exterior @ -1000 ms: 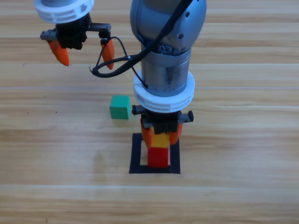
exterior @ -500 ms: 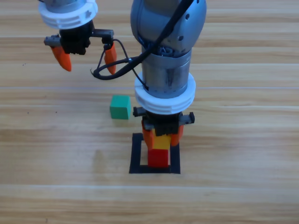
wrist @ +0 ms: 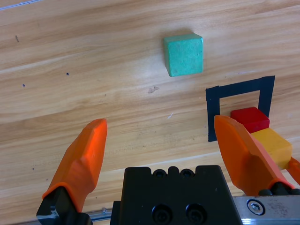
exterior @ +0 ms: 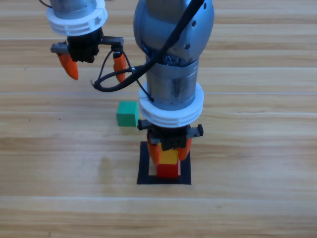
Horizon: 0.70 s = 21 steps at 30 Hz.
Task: Stack the blocks in the rectangular block: red at the bottom, yellow in the middle, green on top
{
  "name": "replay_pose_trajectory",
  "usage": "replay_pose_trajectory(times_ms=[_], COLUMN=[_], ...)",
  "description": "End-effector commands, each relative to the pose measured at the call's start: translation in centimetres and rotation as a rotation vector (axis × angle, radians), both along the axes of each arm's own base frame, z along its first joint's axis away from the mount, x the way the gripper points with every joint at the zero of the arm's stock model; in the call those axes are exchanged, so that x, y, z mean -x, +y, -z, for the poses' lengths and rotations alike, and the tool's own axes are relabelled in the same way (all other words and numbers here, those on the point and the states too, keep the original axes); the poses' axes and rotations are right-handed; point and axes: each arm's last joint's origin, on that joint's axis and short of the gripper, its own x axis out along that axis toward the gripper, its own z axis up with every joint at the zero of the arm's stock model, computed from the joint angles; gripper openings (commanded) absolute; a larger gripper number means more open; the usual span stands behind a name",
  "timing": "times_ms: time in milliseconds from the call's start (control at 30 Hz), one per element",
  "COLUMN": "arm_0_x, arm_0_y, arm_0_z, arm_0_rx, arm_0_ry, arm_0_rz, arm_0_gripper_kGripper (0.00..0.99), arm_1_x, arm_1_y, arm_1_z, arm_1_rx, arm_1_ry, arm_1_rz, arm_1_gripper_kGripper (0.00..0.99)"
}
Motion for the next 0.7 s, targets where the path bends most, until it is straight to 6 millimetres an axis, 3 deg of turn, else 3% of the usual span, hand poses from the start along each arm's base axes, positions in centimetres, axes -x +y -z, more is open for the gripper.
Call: replay_pose_trajectory(times_ms=[33,633,667,700], arm_0_x=[-0.82,-1.21,-1.21,-1.23], arm_0_y=[-1.36,-1.8,-1.8,-1.8], arm_0_z=[2.68,3.58,3.58,3.58], arm_0_rx=[-0.023,-0.031,-0.031,-0.032], arm_0_ry=[0.031,0.033,0.033,0.031], arm_0_rz=[0.011,0.015,0.014,0.014], arm_0_gripper_kGripper=[0.973,0.971,0.969,0.969], arm_1_x=[1.01,0.75,0.74,0.75], arm_1_y=[1.25,1.04,1.04,1.02], arm_1_z=[4.88,4.16,4.16,4.19], arm_1_rx=[0.105,0.115,0.116,0.117], arm_1_ry=[0.062,0.01,0.009,0.009], arm_1_rz=[-0.042,-0.037,-0.038,-0.04], arm_1_gripper_kGripper=[0.183,0.184,0.198,0.403])
